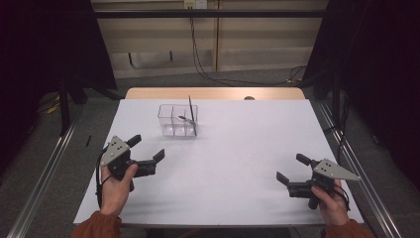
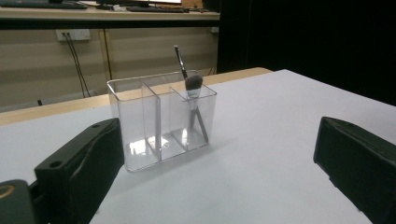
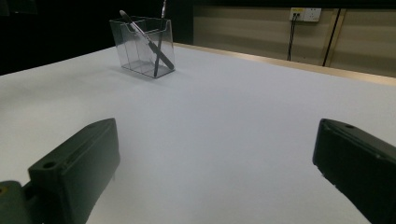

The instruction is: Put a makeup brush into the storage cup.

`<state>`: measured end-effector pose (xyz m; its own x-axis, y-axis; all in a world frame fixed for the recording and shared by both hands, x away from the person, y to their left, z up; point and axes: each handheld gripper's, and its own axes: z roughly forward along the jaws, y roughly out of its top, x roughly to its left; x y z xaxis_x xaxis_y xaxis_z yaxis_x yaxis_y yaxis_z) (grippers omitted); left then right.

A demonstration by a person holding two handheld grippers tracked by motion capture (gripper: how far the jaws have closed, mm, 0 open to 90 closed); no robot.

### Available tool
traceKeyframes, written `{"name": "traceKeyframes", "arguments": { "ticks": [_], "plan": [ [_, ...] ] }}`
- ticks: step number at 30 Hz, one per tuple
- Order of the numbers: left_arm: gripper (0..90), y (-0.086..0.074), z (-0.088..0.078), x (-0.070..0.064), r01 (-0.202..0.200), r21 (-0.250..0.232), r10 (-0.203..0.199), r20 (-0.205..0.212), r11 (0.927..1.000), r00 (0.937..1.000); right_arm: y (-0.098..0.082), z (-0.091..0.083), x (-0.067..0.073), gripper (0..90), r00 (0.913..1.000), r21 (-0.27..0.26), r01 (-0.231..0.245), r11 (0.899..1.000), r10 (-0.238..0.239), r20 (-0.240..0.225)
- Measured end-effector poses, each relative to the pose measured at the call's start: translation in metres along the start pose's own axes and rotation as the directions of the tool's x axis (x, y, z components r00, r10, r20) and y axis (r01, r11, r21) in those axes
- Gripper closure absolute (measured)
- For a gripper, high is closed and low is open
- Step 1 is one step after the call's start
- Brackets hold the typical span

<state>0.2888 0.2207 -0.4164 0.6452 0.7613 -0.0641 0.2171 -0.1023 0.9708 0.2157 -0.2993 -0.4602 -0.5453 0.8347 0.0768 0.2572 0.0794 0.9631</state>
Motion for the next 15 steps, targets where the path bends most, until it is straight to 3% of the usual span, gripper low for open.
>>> {"name": "traceKeyframes", "arguments": {
  "ticks": [5, 8, 10, 12, 15],
  "plan": [
    [1.8, -0.006, -0.007, -0.005, -0.001, 0.019, 0.001, 0.013, 0.9998, 0.9999, 0.000, -0.001, 0.000, 0.4, 1.0000, 0.002, 0.001, 1.000, -0.001, 0.003],
    [1.9, -0.010, -0.013, -0.006, 0.030, 0.023, -0.030, 0.013, 0.9993, 0.9995, 0.000, -0.001, 0.000, 0.4, 1.0000, 0.002, 0.001, 1.000, -0.001, 0.002],
    [2.0, -0.013, -0.016, -0.008, 0.003, 0.032, -0.003, -0.001, 0.9995, 1.0000, 0.000, -0.001, 0.000, 0.4, 1.0000, 0.003, -0.003, 1.000, 0.003, 0.003],
    [2.0, -0.015, -0.019, -0.008, 0.021, 0.032, -0.021, 0.012, 0.9993, 0.9997, 0.000, -0.001, 0.000, 0.4, 1.0000, 0.002, -0.005, 1.000, 0.005, 0.004],
    [2.0, -0.018, -0.024, -0.009, 0.000, 0.043, -0.001, 0.008, 0.9991, 1.0000, 0.000, -0.002, 0.000, 0.3, 1.0000, -0.001, 0.000, 1.000, 0.000, 0.002]
  ]
}}
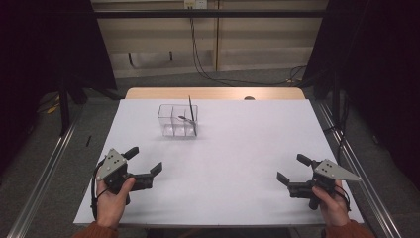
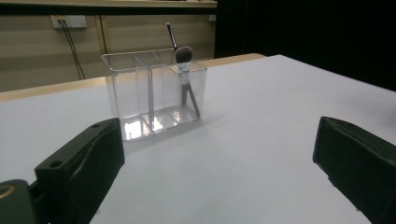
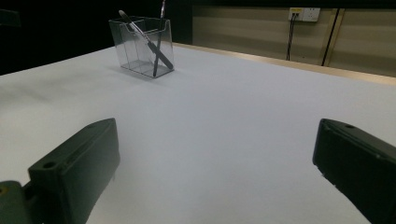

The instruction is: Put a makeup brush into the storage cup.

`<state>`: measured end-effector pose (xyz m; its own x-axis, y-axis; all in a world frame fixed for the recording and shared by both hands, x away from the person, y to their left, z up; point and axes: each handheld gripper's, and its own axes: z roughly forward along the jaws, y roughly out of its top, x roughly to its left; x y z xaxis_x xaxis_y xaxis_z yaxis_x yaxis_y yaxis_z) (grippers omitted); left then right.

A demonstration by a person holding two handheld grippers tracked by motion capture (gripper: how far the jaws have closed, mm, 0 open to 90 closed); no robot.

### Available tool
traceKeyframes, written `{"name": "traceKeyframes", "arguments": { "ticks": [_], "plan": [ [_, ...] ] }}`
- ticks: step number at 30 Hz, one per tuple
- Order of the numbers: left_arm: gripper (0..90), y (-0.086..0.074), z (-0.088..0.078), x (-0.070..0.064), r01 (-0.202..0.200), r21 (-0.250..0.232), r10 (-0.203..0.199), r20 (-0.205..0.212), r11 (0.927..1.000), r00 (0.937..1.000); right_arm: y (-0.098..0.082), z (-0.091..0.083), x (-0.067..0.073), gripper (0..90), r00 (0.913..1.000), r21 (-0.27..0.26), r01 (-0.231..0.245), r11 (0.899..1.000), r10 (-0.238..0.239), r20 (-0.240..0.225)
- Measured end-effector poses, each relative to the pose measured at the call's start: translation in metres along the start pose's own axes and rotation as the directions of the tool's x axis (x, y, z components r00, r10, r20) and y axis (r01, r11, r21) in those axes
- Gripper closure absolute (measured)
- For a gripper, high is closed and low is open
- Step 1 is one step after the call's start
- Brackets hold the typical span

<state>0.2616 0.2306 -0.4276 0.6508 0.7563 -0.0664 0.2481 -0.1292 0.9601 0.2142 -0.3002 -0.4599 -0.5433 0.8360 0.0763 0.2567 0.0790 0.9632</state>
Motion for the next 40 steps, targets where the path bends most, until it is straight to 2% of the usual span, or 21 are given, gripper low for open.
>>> {"name": "traceKeyframes", "arguments": {
  "ticks": [3, 6, 10, 14, 17, 19, 21, 22, 24, 31, 33, 40],
  "plan": [
    [2.6, -0.002, -0.005, -0.001, -0.025, 0.009, 0.025, -0.013, 0.9997, 0.9996, 0.000, 0.000, -0.001, 0.3, 1.0000, 0.004, -0.004, 1.000, 0.004, 0.002],
    [2.5, -0.007, -0.009, 0.002, -0.008, 0.006, 0.008, -0.020, 1.0000, 0.9998, 0.000, 0.000, -0.001, 0.4, 1.0000, -0.001, -0.004, 1.000, 0.004, 0.001],
    [2.5, -0.012, -0.015, 0.000, -0.019, 0.022, 0.019, -0.021, 0.9996, 0.9996, 0.000, -0.001, -0.001, 0.4, 1.0000, -0.001, 0.000, 1.000, 0.000, -0.001],
    [2.4, -0.014, -0.022, -0.001, -0.009, 0.017, 0.009, -0.030, 0.9998, 0.9995, 0.000, -0.001, -0.001, 0.4, 1.0000, -0.001, 0.000, 1.000, 0.000, -0.001],
    [2.4, -0.016, -0.027, -0.002, -0.018, 0.019, 0.019, -0.040, 0.9997, 0.9990, 0.000, -0.001, -0.001, 0.4, 1.0000, 0.002, -0.005, 1.000, 0.005, 0.000],
    [2.4, -0.016, -0.031, -0.003, -0.027, 0.017, 0.027, -0.046, 0.9995, 0.9986, 0.000, -0.001, -0.001, 0.4, 1.0000, 0.001, -0.005, 1.000, 0.005, 0.001],
    [2.5, -0.015, -0.036, -0.003, -0.027, -0.001, 0.027, -0.034, 0.9996, 0.9991, 0.000, -0.002, -0.001, 0.4, 1.0000, 0.001, -0.003, 1.000, 0.003, 0.000],
    [2.7, -0.015, -0.038, -0.003, -0.031, -0.009, 0.030, -0.049, 0.9995, 0.9983, 0.000, -0.002, -0.001, 0.4, 1.0000, 0.001, -0.003, 1.000, 0.003, 0.002],
    [2.3, -0.016, -0.040, -0.003, -0.025, -0.011, 0.025, -0.047, 0.9996, 0.9986, 0.000, -0.001, -0.001, 0.4, 1.0000, 0.001, 0.000, 1.000, 0.000, 0.001],
    [2.3, -0.020, -0.042, -0.005, -0.024, 0.007, 0.024, -0.048, 0.9997, 0.9986, 0.000, 0.000, -0.001, 0.6, 1.0000, 0.002, 0.002, 1.000, -0.002, -0.001],
    [2.3, -0.021, -0.039, -0.005, -0.028, 0.030, 0.029, -0.039, 0.9992, 0.9988, 0.000, 0.000, -0.002, 0.6, 1.0000, 0.000, 0.003, 1.000, -0.003, -0.001],
    [2.3, -0.022, -0.037, -0.007, -0.034, 0.039, 0.035, -0.030, 0.9987, 0.9990, 0.000, 0.001, -0.001, 0.6, 1.0000, 0.000, 0.002, 1.000, -0.002, -0.007]
  ]
}}
